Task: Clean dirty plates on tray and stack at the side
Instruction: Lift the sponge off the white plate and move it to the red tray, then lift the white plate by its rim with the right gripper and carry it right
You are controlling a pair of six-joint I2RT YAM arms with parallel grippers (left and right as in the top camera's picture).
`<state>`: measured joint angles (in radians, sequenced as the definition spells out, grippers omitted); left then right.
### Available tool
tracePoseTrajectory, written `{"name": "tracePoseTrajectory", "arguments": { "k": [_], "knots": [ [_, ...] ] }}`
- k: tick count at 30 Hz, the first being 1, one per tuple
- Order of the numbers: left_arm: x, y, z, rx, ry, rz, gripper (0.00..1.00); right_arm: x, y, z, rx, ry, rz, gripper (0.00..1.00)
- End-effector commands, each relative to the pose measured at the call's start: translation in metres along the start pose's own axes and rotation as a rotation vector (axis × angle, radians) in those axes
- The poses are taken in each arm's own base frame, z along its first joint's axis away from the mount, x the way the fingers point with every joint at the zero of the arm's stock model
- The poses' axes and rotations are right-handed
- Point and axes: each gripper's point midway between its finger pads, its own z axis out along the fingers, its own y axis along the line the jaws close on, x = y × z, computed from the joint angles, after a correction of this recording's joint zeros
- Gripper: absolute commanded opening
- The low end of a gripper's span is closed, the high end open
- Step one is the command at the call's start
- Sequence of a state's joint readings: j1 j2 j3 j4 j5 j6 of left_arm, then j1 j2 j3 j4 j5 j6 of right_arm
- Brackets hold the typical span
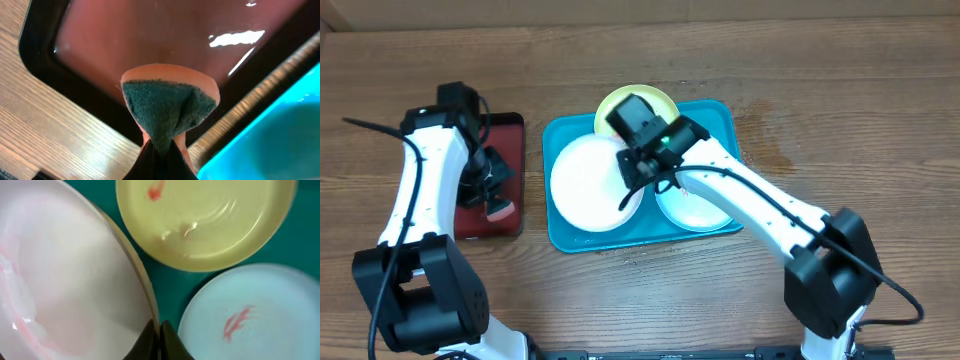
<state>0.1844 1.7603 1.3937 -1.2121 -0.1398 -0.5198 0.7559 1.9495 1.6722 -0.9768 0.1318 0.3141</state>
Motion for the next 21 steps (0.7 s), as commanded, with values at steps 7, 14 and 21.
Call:
{"name": "tracePoseTrajectory", "arguments": {
  "k": [7, 14, 21],
  "knots": [
    [-0.006, 0.021, 0.002, 0.055, 0.032, -0.096, 0.04, -0.043, -0.011, -0.096, 0.523, -0.317, -0.29, 0.04],
    [-0.009, 0.032, 0.004, 0.075, 0.049, -0.146, 0.04, -0.05, -0.005, -0.133, 0.771, -0.423, -0.441, 0.04],
    [-0.009, 0.033, 0.004, 0.075, 0.049, -0.149, 0.04, -0.061, 0.004, -0.17, 0.994, -0.478, -0.588, 0.04]
  ]
}}
